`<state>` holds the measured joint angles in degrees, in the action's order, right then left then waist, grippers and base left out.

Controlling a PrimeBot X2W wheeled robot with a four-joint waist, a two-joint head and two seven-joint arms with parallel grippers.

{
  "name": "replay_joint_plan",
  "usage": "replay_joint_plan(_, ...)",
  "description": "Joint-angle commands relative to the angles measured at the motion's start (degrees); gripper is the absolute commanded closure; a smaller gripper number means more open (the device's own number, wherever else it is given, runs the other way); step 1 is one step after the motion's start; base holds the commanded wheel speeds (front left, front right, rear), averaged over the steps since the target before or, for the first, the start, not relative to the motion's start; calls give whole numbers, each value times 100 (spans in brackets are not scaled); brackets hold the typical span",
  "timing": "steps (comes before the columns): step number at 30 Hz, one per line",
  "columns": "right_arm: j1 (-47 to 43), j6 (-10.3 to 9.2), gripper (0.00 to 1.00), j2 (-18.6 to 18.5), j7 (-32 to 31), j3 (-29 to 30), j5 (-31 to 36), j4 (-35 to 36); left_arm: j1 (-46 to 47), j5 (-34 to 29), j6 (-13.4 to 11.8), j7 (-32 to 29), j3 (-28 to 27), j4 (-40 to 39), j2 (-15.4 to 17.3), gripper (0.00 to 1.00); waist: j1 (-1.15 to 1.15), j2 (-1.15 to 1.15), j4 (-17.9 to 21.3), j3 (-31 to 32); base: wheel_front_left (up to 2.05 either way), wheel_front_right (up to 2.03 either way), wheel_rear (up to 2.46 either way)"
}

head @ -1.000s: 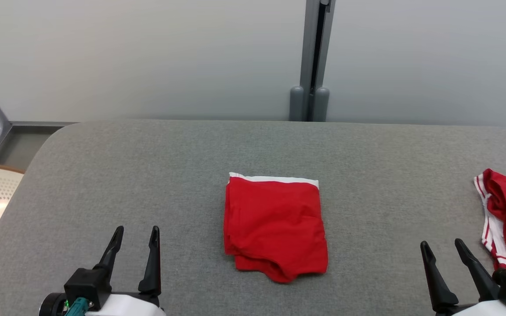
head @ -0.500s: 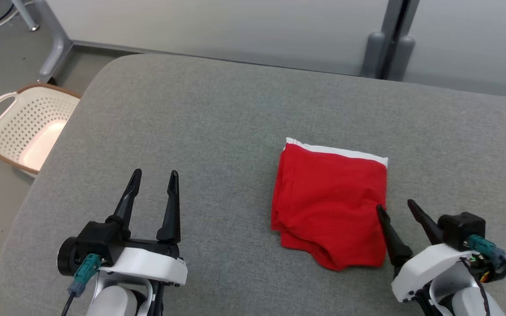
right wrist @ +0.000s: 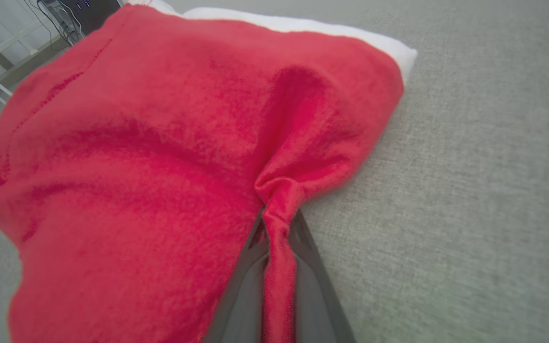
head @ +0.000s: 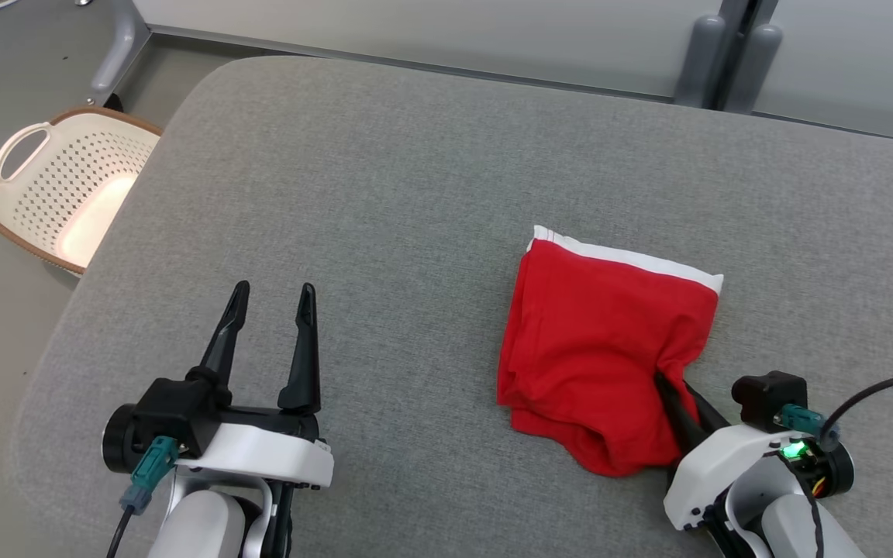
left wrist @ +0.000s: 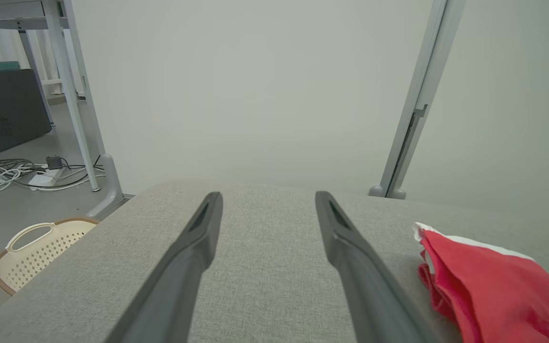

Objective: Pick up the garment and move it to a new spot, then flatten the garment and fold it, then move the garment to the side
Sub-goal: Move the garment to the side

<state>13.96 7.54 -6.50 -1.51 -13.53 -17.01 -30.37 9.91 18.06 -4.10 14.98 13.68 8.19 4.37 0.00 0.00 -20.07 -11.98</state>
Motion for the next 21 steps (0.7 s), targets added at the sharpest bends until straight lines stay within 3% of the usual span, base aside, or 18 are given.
replay_joint_plan(1,-62,-12,100,-115,25,-127,127,-154,77,-100,41,23,-63,-22,5,0,0,0,109,23,0,0,0)
replay_joint_plan(7,-88,-14,100,-193,169,-290,110,-54,-75,-210,46,24,-185,-95,46,0,0,0,564,116,0,0,0)
replay_joint_plan(17,-23,-11,100,-750,233,-806,-75,151,-29,-358,108,25,-277,-312,178,0,0,0,2207,160,0,0,0)
replay_joint_plan(21,173,-11,100,-975,218,-819,-100,236,149,-359,162,-19,-218,-401,227,0,0,0,2689,-41,0,0,0)
